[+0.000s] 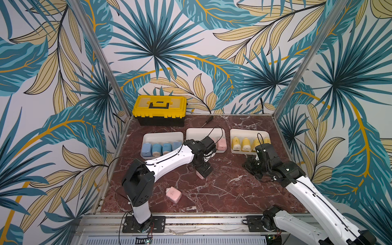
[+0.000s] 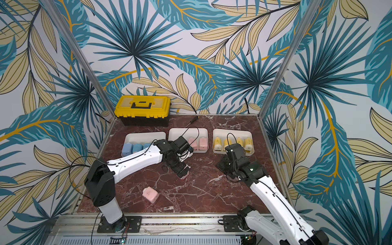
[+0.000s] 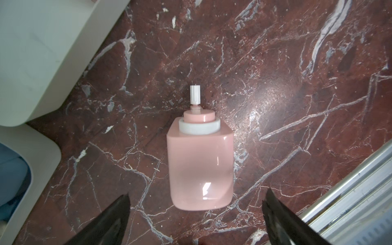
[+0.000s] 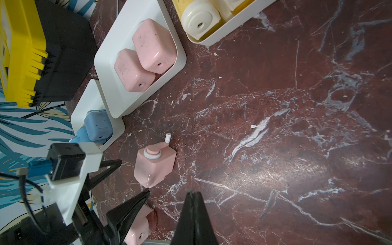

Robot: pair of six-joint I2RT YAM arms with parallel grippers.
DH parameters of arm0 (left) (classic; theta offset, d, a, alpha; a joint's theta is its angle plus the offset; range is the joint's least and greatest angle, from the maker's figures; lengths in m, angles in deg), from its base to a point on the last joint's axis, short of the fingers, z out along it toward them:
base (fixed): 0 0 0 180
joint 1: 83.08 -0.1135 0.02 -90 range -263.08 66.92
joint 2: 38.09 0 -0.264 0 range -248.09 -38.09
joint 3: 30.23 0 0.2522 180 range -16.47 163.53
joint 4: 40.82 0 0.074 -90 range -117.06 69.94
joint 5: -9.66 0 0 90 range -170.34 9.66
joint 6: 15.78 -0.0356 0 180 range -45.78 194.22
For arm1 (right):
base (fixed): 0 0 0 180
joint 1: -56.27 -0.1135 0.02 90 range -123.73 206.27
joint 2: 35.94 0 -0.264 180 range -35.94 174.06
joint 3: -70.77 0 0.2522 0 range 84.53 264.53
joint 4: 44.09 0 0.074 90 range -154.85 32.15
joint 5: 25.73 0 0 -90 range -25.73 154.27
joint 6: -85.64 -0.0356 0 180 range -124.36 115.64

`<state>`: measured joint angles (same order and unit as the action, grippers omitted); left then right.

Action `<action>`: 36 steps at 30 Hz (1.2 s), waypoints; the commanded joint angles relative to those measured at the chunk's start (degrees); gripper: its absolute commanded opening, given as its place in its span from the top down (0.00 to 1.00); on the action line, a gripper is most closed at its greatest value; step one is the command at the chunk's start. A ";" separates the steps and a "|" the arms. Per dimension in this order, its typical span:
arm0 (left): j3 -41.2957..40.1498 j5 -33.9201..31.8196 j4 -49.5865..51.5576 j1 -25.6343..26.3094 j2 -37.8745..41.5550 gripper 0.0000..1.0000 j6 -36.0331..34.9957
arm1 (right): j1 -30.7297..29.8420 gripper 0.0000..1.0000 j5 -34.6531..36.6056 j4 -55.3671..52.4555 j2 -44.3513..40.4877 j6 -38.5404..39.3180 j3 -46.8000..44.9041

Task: Place the pencil sharpeners by color into the storage box
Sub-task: Pick up the pencil sharpener from the center of the board.

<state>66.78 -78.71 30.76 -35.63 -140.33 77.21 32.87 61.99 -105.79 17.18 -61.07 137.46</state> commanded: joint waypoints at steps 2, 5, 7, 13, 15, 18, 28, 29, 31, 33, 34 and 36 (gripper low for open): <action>2.25 0.42 0.54 0.24 -3.75 0.04 0.08 | 1.05 0.96 -0.95 -1.10 -1.67 1.18 -2.39; 2.76 1.58 0.54 0.21 -5.66 0.08 0.02 | 1.82 0.96 -0.98 -1.60 -2.11 1.90 -2.47; 3.17 2.31 0.53 0.15 -6.75 0.11 0.01 | 2.45 0.95 -1.18 -1.72 -2.15 2.27 -2.48; 4.64 3.15 0.56 -0.08 -9.28 0.24 0.35 | 3.99 0.95 -2.69 -0.32 -2.15 2.61 -3.71; 5.21 3.26 0.52 -0.25 -9.97 0.29 0.77 | 4.47 0.95 -3.19 -0.05 -2.14 2.80 -4.14; 5.39 3.20 0.56 -0.37 -10.43 0.38 1.64 | 5.26 0.95 -3.69 -0.19 -2.40 3.37 -4.55; 4.82 1.65 1.33 -0.84 -9.83 0.58 4.89 | 9.13 0.95 -7.00 1.04 -1.60 5.81 -4.47; 4.89 1.43 1.46 -0.94 -9.66 0.58 5.29 | 9.29 0.95 -7.41 1.26 -1.40 5.90 -4.47; 5.49 1.10 2.00 -1.42 -9.27 0.59 6.42 | 9.51 0.95 -8.04 1.75 -1.03 6.12 -4.44; 6.25 0.92 2.92 -2.12 -8.54 0.59 7.44 | 9.75 0.95 -8.17 1.91 -0.84 6.35 -4.48; 6.79 0.99 3.80 -2.60 -8.11 0.59 7.77 | 9.93 0.95 -8.31 2.03 -0.76 6.50 -4.37; 7.83 0.39 5.44 -3.43 -7.13 0.59 8.03 | 10.12 0.95 -8.52 1.98 -0.53 6.99 -4.22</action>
<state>72.00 -76.97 33.17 -37.67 -150.49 83.59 42.55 54.47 -104.35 16.31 -55.71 134.07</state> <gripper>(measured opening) 0.571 0.056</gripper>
